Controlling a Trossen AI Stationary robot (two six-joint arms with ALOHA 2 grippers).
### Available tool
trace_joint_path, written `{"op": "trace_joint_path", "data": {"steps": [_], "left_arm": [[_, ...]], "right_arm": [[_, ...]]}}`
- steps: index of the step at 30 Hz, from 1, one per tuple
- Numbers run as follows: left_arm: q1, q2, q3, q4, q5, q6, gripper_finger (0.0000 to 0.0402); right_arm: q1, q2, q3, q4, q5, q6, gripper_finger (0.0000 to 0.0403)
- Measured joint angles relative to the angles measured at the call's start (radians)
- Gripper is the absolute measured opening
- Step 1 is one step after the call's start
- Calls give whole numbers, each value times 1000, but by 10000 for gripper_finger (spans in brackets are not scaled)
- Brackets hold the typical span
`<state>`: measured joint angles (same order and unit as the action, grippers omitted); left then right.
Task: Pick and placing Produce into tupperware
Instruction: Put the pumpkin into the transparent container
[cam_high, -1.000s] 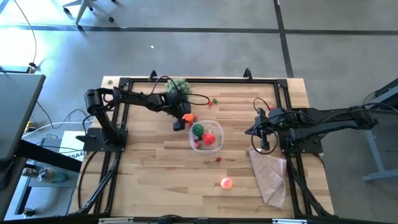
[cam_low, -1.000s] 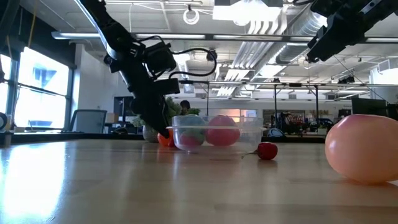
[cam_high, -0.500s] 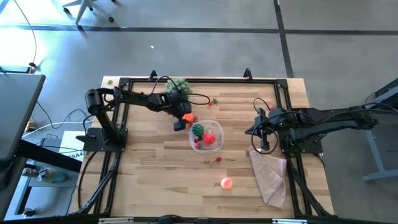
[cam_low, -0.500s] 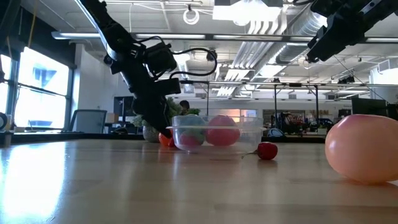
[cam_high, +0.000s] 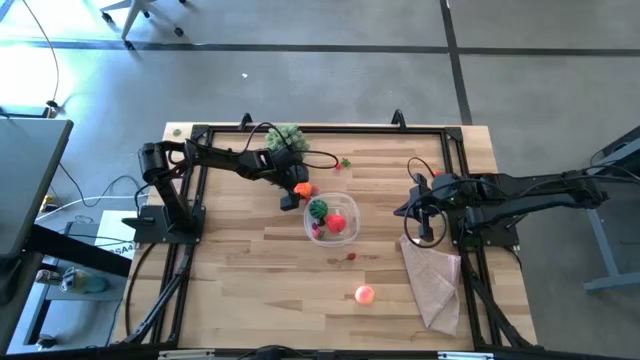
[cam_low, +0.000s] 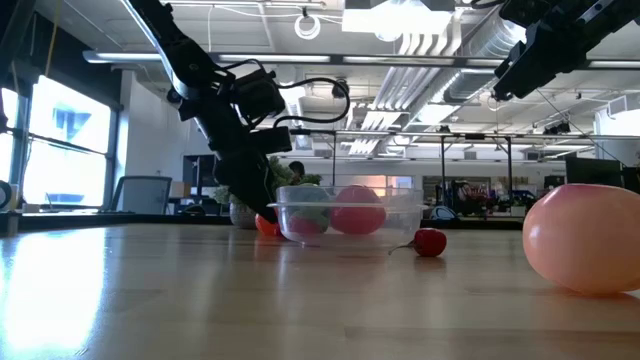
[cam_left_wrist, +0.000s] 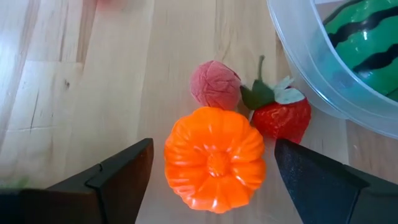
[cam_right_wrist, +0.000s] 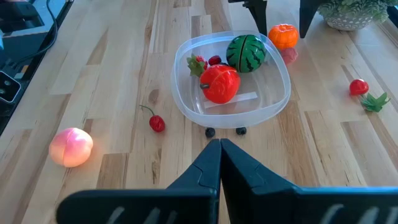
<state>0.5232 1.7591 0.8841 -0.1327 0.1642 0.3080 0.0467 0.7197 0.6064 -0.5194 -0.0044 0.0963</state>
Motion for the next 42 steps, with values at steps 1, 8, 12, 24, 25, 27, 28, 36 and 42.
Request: {"op": "trace_joint_path", "data": {"steps": [1, 8, 12, 24, 25, 27, 28, 36, 42], "left_arm": [[0, 5, 0, 9, 0, 0, 320], [-1, 28, 0, 22, -1, -6, 316], [0, 28, 0, 25, -10, -6, 315], [-8, 28, 0, 25, -22, -2, 264], [-8, 28, 0, 25, -22, -2, 259], [-8, 28, 0, 25, -20, -2, 251], [-8, 28, 0, 24, -19, -2, 247], [-8, 28, 0, 23, -19, -1, 248], [-8, 27, 0, 23, -19, -1, 239]], "right_arm": [[0, 0, 0, 0, 0, 0, 0], [0, 0, 0, 0, 0, 0, 0], [0, 0, 0, 0, 0, 0, 0], [0, 0, 0, 0, 0, 0, 0], [0, 0, 0, 0, 0, 0, 0], [0, 0, 0, 0, 0, 0, 0], [0, 0, 0, 0, 0, 0, 0], [0, 0, 0, 0, 0, 0, 0], [0, 0, 0, 0, 0, 0, 0]]}}
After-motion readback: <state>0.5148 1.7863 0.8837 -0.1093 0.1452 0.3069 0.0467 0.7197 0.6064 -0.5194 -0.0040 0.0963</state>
